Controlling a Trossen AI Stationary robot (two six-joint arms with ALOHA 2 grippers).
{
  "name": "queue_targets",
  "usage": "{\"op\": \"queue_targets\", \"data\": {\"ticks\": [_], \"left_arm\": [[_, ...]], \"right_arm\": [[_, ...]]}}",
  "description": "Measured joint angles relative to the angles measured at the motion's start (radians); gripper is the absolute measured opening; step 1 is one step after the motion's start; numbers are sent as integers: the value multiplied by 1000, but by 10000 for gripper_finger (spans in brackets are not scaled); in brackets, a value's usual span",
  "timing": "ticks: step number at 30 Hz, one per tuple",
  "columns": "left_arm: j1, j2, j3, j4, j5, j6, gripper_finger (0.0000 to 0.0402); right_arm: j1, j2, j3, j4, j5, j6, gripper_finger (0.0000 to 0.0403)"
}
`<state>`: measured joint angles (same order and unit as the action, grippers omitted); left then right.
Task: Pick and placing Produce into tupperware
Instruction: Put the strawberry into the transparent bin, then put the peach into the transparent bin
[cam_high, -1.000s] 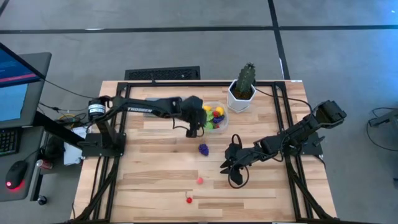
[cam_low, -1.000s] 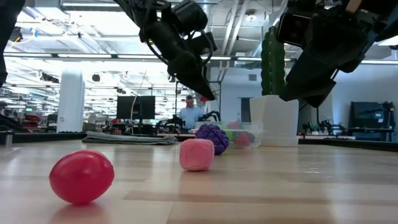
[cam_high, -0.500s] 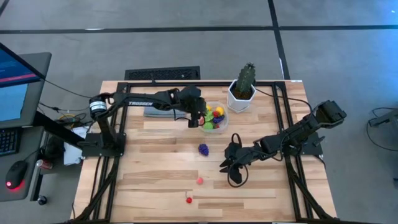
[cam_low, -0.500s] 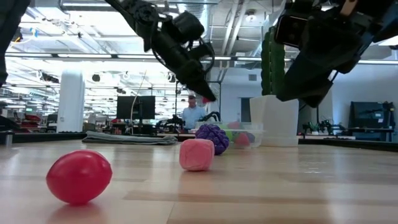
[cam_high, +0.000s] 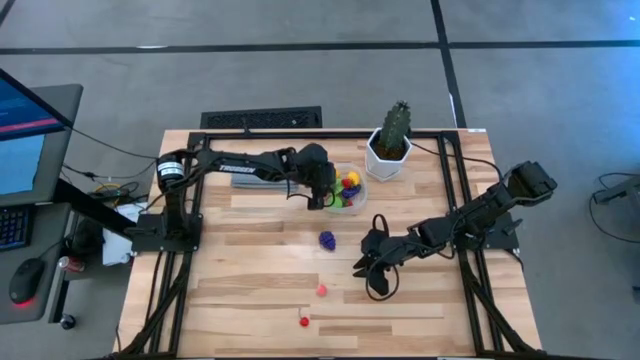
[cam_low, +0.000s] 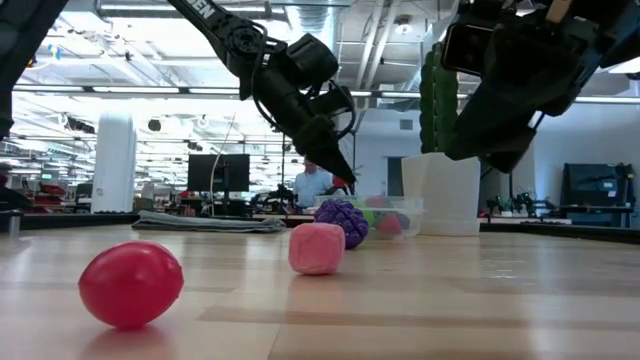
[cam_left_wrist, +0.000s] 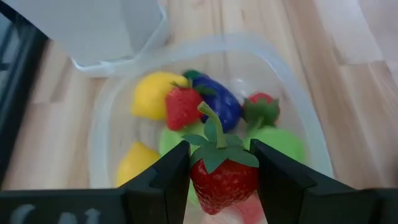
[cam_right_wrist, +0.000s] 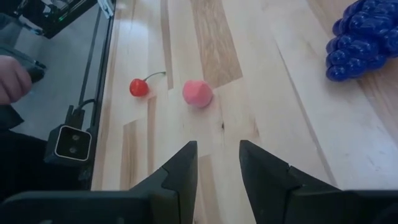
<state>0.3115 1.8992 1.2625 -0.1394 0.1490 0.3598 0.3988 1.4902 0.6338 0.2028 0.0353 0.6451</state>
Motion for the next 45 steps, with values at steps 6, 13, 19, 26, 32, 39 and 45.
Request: {"op": "queue_targets", "data": {"ticks": [6, 13, 19, 26, 32, 39, 45], "left_arm": [[-2, 0, 0, 20, -31, -3, 155], [-1, 0, 0, 16, -33, -4, 200], [-1, -4, 4, -22, -33, -8, 248], [-1, -66, 44, -330, 39, 46, 269], [-2, -180, 45, -485, 81, 64, 270], [-12, -330, 44, -598, 148, -32, 270], [-45, -440, 26, -636, 109, -106, 270]], "right_arm": [[0, 0, 0, -5, 0, 10, 143], [0, 0, 0, -8, 0, 9, 142], [0, 0, 0, 8, 0, 3, 150], [14, 4, 0, 46, 3, -120, 166], [13, 4, 0, 64, 65, -191, 168], [13, 4, 17, 66, 74, -349, 165], [4, 4, 19, 67, 87, -455, 174]]}}
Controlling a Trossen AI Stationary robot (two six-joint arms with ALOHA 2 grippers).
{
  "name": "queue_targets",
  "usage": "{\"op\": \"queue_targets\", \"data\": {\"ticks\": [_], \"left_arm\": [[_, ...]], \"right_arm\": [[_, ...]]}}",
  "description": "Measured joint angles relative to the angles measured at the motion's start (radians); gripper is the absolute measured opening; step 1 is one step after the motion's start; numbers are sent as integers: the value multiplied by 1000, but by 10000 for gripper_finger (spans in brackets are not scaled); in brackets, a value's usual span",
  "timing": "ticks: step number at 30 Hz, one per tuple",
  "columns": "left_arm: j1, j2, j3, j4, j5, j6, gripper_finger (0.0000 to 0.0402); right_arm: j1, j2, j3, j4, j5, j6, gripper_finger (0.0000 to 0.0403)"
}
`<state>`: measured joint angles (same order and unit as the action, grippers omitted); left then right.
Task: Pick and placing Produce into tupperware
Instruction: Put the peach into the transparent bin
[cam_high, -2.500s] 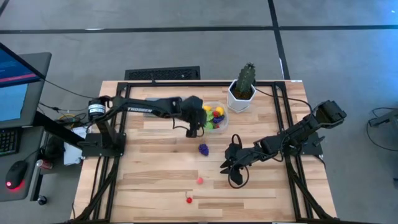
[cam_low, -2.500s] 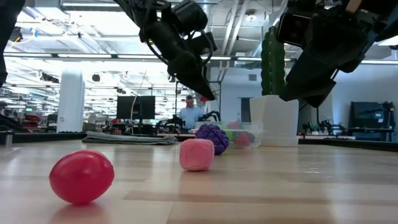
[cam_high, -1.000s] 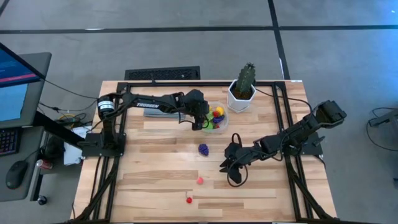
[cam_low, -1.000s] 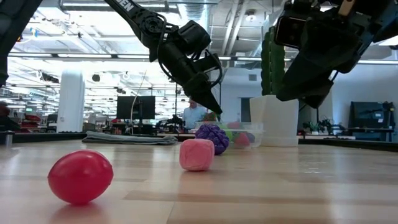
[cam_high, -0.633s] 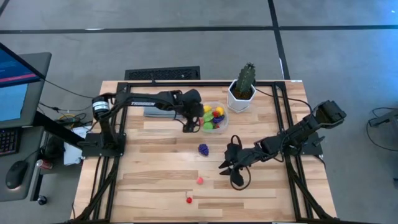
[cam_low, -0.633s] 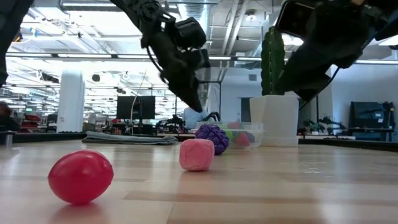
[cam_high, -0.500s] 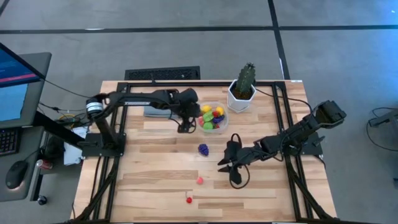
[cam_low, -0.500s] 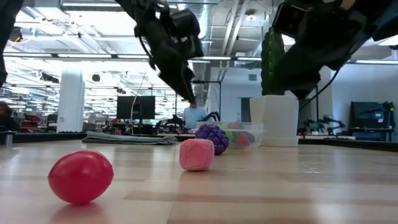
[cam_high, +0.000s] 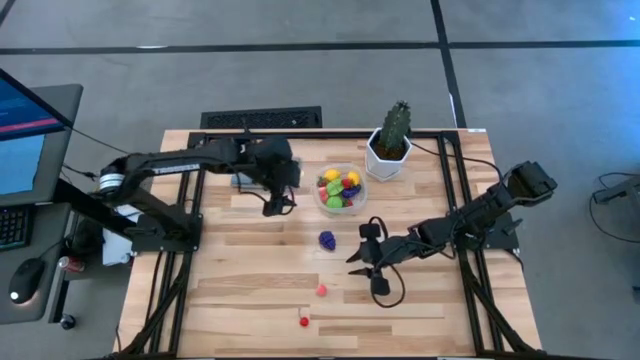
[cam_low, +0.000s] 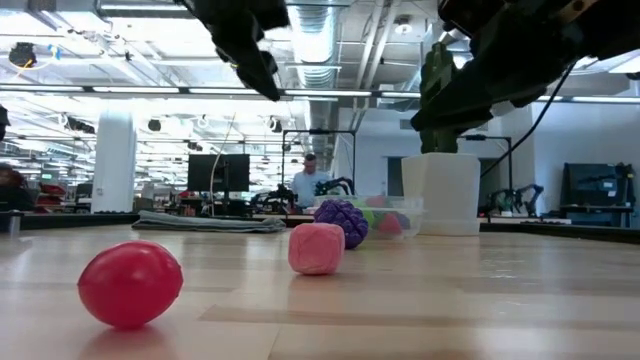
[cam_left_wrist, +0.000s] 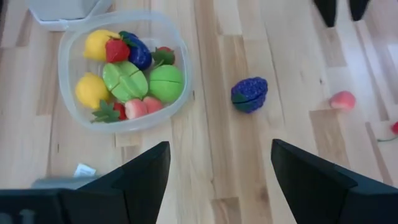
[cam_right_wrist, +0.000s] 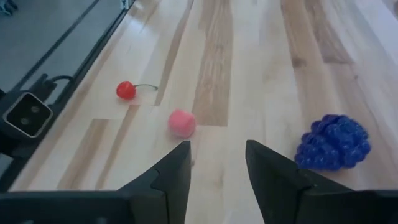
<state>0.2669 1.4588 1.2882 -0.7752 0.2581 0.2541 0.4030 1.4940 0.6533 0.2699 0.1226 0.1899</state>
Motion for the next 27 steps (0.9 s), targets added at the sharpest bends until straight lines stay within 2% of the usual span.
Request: {"op": "queue_targets", "data": {"ticks": [9, 12, 19, 24, 27], "left_arm": [[-32, -196, -192, 40, -84, -143, 270], [-40, -271, -270, 62, -111, -197, 270], [-67, -446, -399, 86, -180, -318, 270], [-92, -566, -448, 73, -239, -376, 270], [-106, -635, -477, 72, -265, -411, 270]], "right_arm": [[-21, 4, 1, 39, -6, -50, 204], [-19, 68, 38, 53, -35, -67, 210], [-21, 283, 219, 53, -126, -59, 218], [-42, 359, 275, 60, -224, -25, 222], [-44, 398, 301, 49, -233, -21, 226]]}}
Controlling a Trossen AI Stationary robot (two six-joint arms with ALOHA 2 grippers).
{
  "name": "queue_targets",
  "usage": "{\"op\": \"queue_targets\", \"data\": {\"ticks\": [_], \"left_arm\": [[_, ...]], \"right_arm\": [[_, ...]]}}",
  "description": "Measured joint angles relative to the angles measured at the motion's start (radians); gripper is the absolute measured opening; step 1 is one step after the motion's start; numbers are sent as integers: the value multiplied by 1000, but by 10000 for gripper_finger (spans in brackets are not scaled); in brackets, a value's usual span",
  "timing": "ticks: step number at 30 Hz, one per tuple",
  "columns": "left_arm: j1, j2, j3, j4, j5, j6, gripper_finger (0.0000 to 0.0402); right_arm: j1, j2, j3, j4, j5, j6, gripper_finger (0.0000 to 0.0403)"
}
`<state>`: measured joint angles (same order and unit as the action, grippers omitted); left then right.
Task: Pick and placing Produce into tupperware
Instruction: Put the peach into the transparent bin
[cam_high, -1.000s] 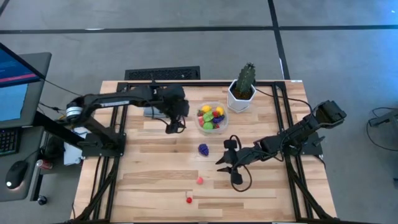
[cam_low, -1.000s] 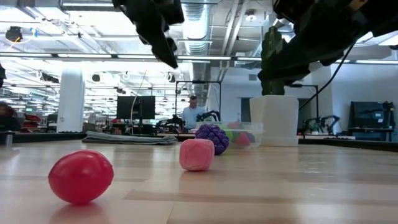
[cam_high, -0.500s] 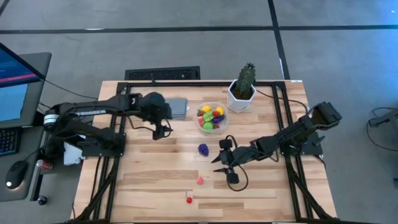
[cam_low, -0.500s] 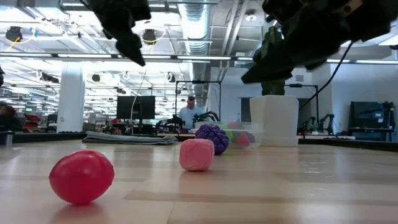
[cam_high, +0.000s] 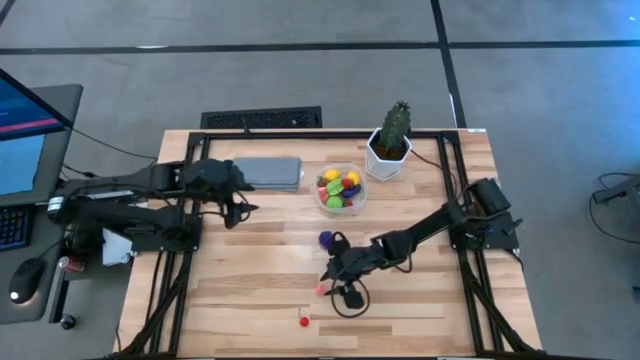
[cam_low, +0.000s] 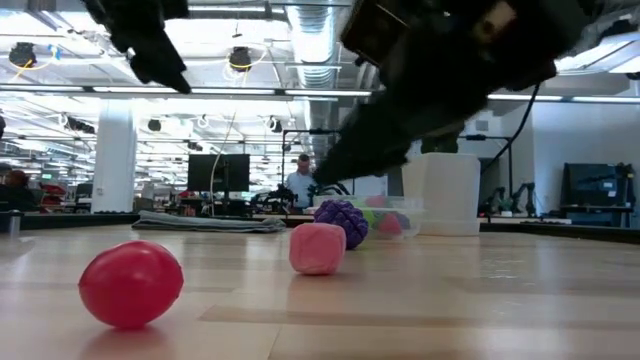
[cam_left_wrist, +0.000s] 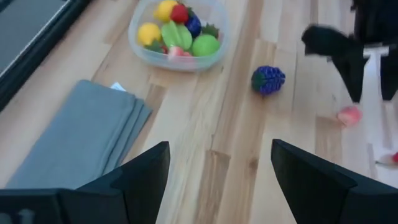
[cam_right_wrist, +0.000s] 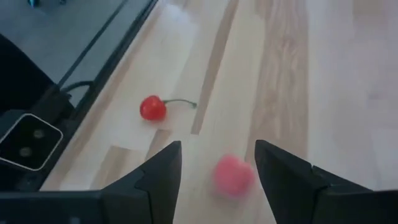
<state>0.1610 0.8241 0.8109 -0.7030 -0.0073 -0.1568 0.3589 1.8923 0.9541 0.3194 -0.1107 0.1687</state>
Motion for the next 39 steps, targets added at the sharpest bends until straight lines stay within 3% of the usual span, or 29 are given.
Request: {"op": "queue_targets", "data": {"ticks": [15, 39], "left_arm": [[-38, -203, -18, -77, -66, -49, 270], [-38, -212, -18, -92, -83, -49, 270]], "right_arm": [[0, 151, 128, -56, -17, 102, 235], [0, 153, 125, -185, -10, 90, 235]]}}
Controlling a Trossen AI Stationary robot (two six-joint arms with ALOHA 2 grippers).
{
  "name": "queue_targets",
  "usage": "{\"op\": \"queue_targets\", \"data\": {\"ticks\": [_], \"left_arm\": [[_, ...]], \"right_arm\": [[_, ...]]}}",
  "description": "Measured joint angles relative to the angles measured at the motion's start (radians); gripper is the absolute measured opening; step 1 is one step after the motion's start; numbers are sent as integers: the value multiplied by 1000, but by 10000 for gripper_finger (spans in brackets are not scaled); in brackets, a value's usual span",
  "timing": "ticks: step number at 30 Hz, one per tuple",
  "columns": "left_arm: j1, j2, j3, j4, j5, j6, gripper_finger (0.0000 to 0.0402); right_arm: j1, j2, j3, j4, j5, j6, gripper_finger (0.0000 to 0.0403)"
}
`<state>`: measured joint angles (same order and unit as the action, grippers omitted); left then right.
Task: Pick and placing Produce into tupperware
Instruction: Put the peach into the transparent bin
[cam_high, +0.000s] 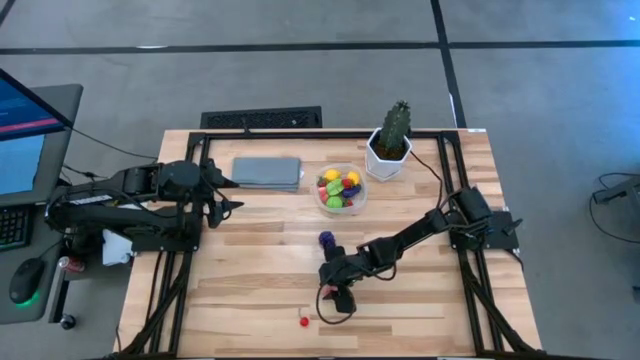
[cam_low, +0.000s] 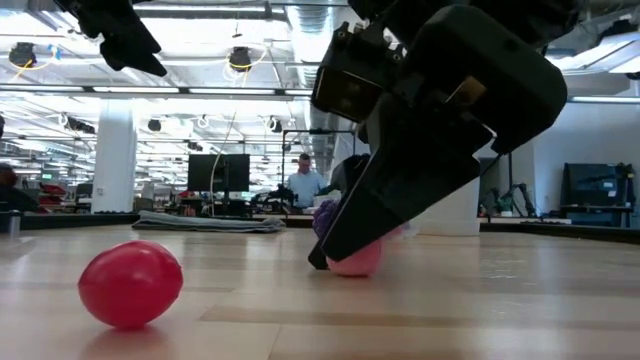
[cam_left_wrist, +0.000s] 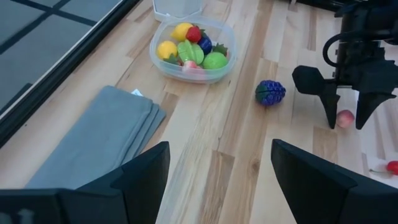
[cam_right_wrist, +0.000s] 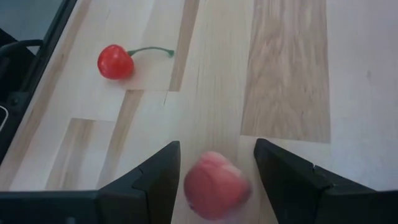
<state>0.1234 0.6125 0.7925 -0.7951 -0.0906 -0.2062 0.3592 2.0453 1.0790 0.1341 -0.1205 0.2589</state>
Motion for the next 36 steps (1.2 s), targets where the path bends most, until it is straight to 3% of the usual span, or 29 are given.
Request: {"op": "queue_targets", "data": {"ticks": [7, 21, 36], "left_arm": [[0, 0, 0, 0, 0, 0, 270], [0, 0, 0, 0, 0, 1, 270], [0, 0, 0, 0, 0, 0, 270]], "right_arm": [[0, -1, 0, -25, 22, -6, 232], [5, 1, -2, -48, 45, 0, 169], [6, -9, -2, -47, 43, 39, 163]]}}
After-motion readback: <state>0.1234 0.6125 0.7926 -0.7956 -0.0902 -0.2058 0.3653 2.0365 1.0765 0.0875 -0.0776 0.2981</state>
